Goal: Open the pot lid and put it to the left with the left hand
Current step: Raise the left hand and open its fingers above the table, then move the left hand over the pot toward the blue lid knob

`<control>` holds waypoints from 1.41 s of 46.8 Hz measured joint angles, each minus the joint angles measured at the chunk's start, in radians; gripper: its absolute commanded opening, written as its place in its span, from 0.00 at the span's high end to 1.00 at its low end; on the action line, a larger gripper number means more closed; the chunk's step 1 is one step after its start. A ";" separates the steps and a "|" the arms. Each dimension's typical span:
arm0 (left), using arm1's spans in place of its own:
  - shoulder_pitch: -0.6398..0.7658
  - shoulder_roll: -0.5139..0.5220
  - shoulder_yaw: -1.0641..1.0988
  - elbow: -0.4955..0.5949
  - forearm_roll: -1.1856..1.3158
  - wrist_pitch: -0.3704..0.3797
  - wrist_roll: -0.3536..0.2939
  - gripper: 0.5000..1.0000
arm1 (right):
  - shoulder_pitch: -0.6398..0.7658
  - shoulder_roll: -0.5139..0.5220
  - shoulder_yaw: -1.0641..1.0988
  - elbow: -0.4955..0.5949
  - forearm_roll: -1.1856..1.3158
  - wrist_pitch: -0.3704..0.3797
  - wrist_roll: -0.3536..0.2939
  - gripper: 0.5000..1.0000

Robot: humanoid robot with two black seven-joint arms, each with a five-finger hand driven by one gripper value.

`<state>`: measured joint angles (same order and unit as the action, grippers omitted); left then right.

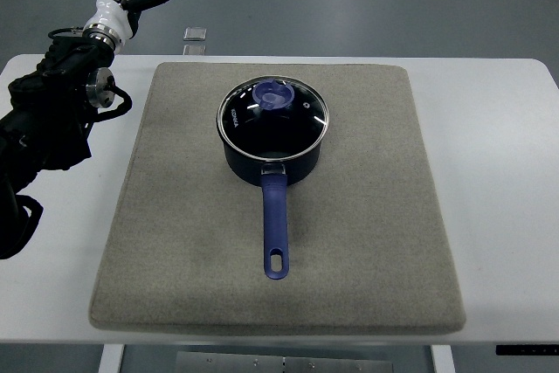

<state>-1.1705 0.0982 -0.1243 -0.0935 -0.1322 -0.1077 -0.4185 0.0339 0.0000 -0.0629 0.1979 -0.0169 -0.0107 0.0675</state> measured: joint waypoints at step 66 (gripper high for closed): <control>-0.112 0.013 0.161 -0.012 0.456 -0.131 -0.056 0.02 | 0.000 0.000 0.000 0.000 0.000 0.000 0.000 0.17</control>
<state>-1.2825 0.1111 0.0363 -0.1057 0.3234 -0.2388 -0.4742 0.0343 0.0000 -0.0629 0.1979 -0.0169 -0.0107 0.0675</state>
